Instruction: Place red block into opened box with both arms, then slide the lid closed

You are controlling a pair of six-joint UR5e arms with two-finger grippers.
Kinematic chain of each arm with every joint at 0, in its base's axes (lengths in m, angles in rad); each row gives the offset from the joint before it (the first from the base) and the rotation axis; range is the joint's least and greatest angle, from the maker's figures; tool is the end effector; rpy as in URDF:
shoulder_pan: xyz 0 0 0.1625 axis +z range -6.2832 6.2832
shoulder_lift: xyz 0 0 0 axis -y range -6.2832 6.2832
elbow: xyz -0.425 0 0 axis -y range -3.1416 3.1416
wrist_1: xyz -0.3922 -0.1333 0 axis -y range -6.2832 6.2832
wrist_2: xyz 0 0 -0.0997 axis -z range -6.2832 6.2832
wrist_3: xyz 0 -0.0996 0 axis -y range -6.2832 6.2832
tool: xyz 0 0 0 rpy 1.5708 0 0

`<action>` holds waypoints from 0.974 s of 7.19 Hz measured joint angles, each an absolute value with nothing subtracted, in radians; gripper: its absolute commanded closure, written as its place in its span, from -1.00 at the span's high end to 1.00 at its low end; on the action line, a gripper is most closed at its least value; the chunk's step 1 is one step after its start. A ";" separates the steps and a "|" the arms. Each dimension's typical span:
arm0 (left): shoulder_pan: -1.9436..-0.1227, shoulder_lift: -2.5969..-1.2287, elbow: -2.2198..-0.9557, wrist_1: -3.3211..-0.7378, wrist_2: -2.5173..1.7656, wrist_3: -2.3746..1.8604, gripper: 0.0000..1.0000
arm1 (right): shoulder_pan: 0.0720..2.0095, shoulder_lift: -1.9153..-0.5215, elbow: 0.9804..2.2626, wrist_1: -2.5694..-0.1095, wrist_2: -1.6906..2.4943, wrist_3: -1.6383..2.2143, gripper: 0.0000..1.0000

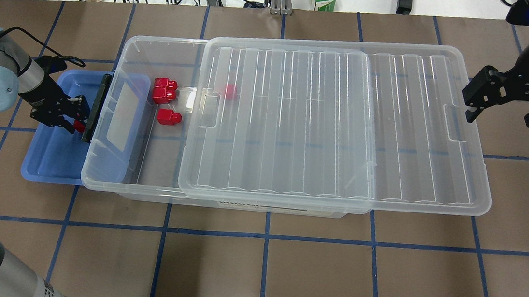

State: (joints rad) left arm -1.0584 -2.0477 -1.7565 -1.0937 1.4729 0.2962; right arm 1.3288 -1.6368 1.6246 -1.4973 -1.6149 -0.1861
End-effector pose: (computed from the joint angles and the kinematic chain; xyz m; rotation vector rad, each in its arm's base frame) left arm 0.1617 -0.5791 0.1830 0.3342 -2.9537 -0.1969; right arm 0.0155 -0.4751 0.4859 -0.0848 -3.1085 -0.1077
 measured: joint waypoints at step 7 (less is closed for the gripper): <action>-1.177 -1.831 -1.499 -1.514 1.488 0.336 -1.00 | 1.345 -1.634 1.625 -1.505 -1.629 -0.187 1.00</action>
